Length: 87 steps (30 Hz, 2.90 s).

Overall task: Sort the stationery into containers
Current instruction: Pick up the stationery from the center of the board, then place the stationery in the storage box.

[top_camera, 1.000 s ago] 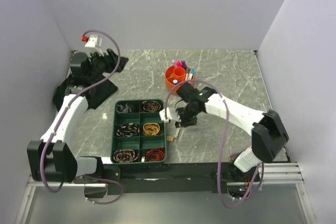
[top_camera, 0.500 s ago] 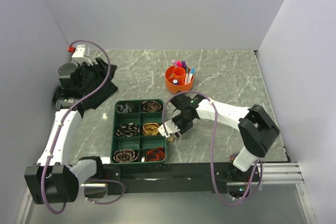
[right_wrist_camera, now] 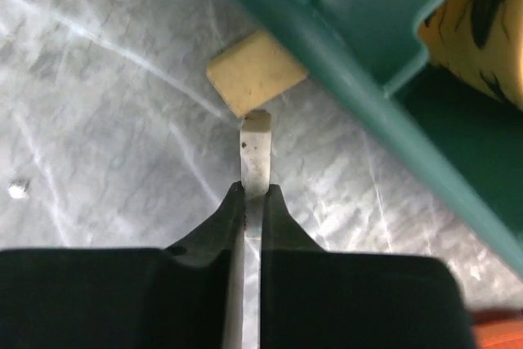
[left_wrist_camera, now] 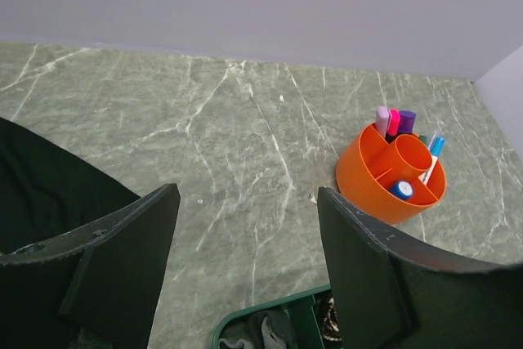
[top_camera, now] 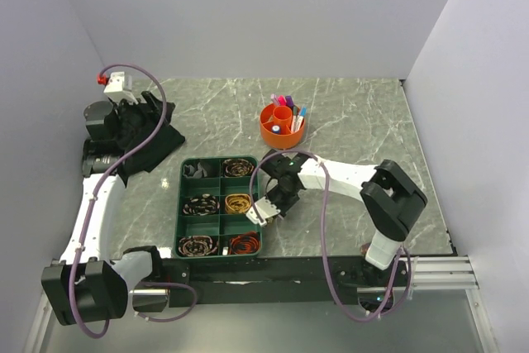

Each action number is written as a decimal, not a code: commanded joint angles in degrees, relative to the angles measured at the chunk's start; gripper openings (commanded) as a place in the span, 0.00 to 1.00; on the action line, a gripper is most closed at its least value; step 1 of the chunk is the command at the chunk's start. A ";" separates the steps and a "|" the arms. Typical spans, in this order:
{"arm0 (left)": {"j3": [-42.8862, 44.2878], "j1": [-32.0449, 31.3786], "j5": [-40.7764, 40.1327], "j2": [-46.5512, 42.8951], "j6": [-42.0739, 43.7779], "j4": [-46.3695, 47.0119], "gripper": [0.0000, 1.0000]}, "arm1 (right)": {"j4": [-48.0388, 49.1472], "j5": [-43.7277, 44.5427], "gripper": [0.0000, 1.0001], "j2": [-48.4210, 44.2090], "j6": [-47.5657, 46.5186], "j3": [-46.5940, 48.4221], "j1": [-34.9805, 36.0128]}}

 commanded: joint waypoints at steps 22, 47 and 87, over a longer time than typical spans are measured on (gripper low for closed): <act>1.96 0.24 5.78 6.68 -6.76 10.72 0.76 | 2.13 14.19 0.00 11.29 30.32 47.15 -11.92; 1.78 0.59 4.64 8.44 -5.97 9.57 0.77 | 9.16 18.68 0.16 22.37 26.63 49.89 -15.00; 1.52 -3.96 9.90 12.12 -4.04 11.24 0.78 | 12.25 24.48 0.36 9.10 35.23 42.06 -16.49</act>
